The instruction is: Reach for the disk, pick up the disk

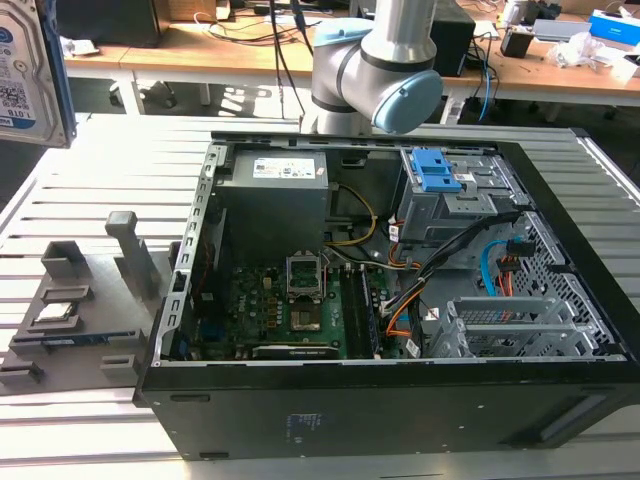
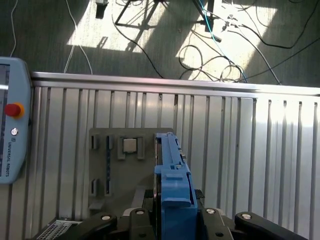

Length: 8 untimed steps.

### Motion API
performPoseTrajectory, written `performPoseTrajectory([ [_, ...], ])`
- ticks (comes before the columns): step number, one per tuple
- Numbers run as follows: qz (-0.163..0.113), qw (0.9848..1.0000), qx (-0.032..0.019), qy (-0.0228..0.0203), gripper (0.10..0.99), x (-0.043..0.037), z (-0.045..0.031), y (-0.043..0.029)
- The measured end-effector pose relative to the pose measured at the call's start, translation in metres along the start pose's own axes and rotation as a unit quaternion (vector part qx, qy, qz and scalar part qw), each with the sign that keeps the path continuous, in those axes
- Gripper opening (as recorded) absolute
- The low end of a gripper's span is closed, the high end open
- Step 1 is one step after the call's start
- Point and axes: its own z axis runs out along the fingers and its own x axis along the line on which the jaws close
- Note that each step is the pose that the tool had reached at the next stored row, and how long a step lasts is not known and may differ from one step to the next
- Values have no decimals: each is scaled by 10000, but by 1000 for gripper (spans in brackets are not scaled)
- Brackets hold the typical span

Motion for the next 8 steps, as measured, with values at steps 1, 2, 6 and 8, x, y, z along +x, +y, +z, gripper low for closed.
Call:
performPoseTrajectory([
  [1, 1, 10000, 0, 0, 369, 0, 0, -10],
  [2, 2, 10000, 1, 0, 369, 0, 0, -24],
  [6, 1, 10000, 1, 0, 369, 5, -4, -115],
  [8, 1, 10000, 0, 0, 369, 11, -8, -212],
])
